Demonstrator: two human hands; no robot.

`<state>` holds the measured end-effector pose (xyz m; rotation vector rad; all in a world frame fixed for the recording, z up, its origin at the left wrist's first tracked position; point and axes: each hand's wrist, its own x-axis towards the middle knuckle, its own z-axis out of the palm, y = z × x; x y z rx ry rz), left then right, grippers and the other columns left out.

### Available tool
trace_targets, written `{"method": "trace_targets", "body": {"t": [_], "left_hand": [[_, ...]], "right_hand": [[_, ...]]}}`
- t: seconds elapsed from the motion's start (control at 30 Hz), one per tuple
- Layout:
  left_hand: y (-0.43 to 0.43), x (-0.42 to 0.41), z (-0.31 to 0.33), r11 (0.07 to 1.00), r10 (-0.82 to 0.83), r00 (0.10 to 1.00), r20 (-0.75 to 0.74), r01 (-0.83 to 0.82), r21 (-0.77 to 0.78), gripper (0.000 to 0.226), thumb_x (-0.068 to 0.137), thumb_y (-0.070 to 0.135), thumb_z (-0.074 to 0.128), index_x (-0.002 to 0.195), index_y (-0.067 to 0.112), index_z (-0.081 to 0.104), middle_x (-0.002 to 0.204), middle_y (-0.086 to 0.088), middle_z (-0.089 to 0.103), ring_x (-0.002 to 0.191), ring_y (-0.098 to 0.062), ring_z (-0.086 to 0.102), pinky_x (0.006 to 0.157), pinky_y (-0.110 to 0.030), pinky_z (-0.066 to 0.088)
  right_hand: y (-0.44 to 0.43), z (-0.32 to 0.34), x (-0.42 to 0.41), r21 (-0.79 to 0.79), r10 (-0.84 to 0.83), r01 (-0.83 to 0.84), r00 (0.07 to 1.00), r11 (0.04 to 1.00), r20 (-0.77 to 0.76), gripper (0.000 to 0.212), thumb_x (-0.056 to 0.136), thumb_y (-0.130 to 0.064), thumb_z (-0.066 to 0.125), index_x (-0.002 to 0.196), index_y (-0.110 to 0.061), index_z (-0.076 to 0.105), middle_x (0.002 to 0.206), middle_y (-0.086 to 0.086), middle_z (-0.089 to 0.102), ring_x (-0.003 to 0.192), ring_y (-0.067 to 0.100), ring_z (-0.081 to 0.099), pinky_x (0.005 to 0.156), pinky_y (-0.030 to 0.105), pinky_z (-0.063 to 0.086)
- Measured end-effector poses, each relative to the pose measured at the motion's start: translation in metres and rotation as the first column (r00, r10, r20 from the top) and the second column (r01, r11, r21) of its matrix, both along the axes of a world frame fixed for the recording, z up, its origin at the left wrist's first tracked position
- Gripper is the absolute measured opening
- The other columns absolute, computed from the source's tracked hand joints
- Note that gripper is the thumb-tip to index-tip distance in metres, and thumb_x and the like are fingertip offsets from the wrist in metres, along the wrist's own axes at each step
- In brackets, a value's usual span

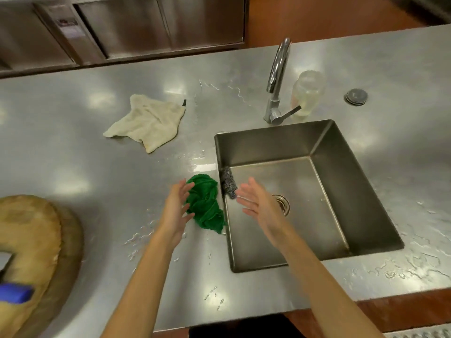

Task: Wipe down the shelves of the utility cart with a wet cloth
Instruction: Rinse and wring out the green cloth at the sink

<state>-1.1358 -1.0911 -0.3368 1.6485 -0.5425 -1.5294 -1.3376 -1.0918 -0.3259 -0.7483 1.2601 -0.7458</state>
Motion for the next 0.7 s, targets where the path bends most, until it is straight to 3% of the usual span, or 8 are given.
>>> {"method": "trace_targets", "body": {"t": [0.17,0.23,0.33,0.4,0.47,0.57,0.7], "left_hand": [[0.004,-0.021,-0.012,0.992,0.078,0.994,-0.076,-0.071,0.100,0.053,0.099,0.052,0.041,0.138,0.021,0.057,0.151,-0.004,0.043,0.131,-0.031,0.045,0.108,-0.044,0.039],[0.008,-0.026,-0.013,0.988,0.127,0.986,-0.110,-0.115,0.107,0.054,0.097,0.053,0.045,0.136,0.019,0.059,0.149,-0.007,0.046,0.128,-0.032,0.049,0.101,-0.042,0.043],[0.014,-0.030,-0.012,0.982,0.168,0.980,-0.102,-0.158,0.105,0.052,0.098,0.052,0.044,0.139,0.022,0.056,0.151,-0.005,0.044,0.133,-0.032,0.047,0.110,-0.046,0.041],[0.020,-0.031,-0.014,0.979,0.185,0.980,-0.069,-0.177,0.106,0.052,0.099,0.053,0.043,0.140,0.022,0.055,0.149,-0.002,0.046,0.129,-0.028,0.050,0.108,-0.044,0.043],[0.027,-0.028,-0.014,0.972,0.208,0.978,-0.029,-0.203,0.117,0.052,0.099,0.054,0.043,0.140,0.024,0.054,0.150,0.001,0.046,0.127,-0.024,0.052,0.105,-0.042,0.045],[0.034,-0.023,-0.018,0.965,0.221,0.975,0.014,-0.221,0.144,0.055,0.098,0.057,0.042,0.142,0.027,0.053,0.156,0.000,0.039,0.134,-0.027,0.047,0.113,-0.048,0.039],[0.038,-0.018,-0.022,0.953,0.257,0.966,0.033,-0.259,0.156,0.054,0.098,0.057,0.042,0.140,0.027,0.055,0.155,-0.004,0.040,0.134,-0.028,0.048,0.113,-0.050,0.039]], "right_hand": [[-0.015,-0.034,0.021,0.028,0.166,-0.166,0.986,0.986,-0.022,0.040,0.105,-0.029,0.037,0.140,-0.016,0.050,0.140,0.003,0.054,0.126,0.018,0.052,0.102,0.031,0.041],[-0.019,-0.055,0.030,-0.014,0.255,-0.258,0.960,0.966,-0.116,0.038,0.104,-0.018,0.038,0.139,-0.021,0.051,0.141,0.001,0.054,0.124,0.015,0.051,0.103,0.029,0.041],[-0.022,-0.078,0.044,-0.076,0.370,-0.400,0.894,0.913,-0.254,0.046,0.099,-0.003,0.035,0.137,-0.024,0.053,0.134,0.012,0.057,0.118,0.029,0.058,0.101,0.039,0.049],[-0.026,-0.086,0.051,-0.089,0.430,-0.482,0.838,0.871,-0.335,0.054,0.094,0.004,0.036,0.140,-0.021,0.051,0.137,0.014,0.053,0.116,0.028,0.056,0.100,0.036,0.048],[-0.029,-0.092,0.058,-0.092,0.481,-0.553,0.784,0.828,-0.392,0.058,0.092,0.007,0.041,0.143,-0.019,0.047,0.148,0.010,0.044,0.128,0.024,0.048,0.107,0.035,0.042],[-0.031,-0.110,0.066,-0.093,0.511,-0.639,0.686,0.764,-0.518,0.064,0.088,0.002,0.053,0.146,-0.023,0.042,0.158,0.004,0.031,0.142,0.029,0.032,0.117,0.042,0.033],[-0.027,-0.127,0.067,-0.115,0.504,-0.642,0.688,0.758,-0.522,0.070,0.086,-0.003,0.063,0.146,-0.027,0.037,0.147,0.007,0.038,0.128,0.030,0.049,0.107,0.043,0.046]]}}
